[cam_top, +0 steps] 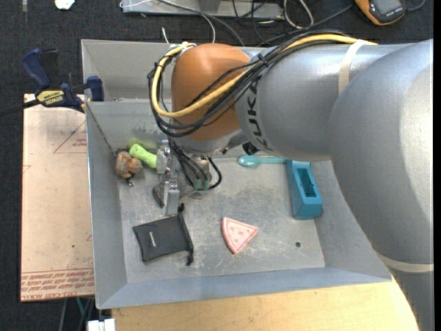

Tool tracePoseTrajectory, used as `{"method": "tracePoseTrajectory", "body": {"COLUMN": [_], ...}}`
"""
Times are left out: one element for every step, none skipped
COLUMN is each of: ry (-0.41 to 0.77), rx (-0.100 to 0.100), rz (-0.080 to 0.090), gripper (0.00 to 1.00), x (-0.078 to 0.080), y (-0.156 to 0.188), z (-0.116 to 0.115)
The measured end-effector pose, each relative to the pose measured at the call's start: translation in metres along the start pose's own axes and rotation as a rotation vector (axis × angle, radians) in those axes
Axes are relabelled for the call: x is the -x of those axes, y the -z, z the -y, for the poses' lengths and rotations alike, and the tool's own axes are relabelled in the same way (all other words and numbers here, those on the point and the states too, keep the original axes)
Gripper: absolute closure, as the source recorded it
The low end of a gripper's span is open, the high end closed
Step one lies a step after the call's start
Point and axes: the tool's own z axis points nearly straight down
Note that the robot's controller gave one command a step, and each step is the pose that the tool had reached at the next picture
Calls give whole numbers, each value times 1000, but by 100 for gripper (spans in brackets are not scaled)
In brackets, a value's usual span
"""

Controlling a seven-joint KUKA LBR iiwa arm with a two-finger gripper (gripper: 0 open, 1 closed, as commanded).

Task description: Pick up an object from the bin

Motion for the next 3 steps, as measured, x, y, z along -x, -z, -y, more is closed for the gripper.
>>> {"method": "tracePoseTrajectory", "body": {"ry": [-4, 65, 290], "rx": [1, 3, 3], "rz": [6, 13, 14], "gripper": [0, 0, 0], "x": [1, 13, 62], "y": [5, -11, -84], "z": [1, 6, 29]}}
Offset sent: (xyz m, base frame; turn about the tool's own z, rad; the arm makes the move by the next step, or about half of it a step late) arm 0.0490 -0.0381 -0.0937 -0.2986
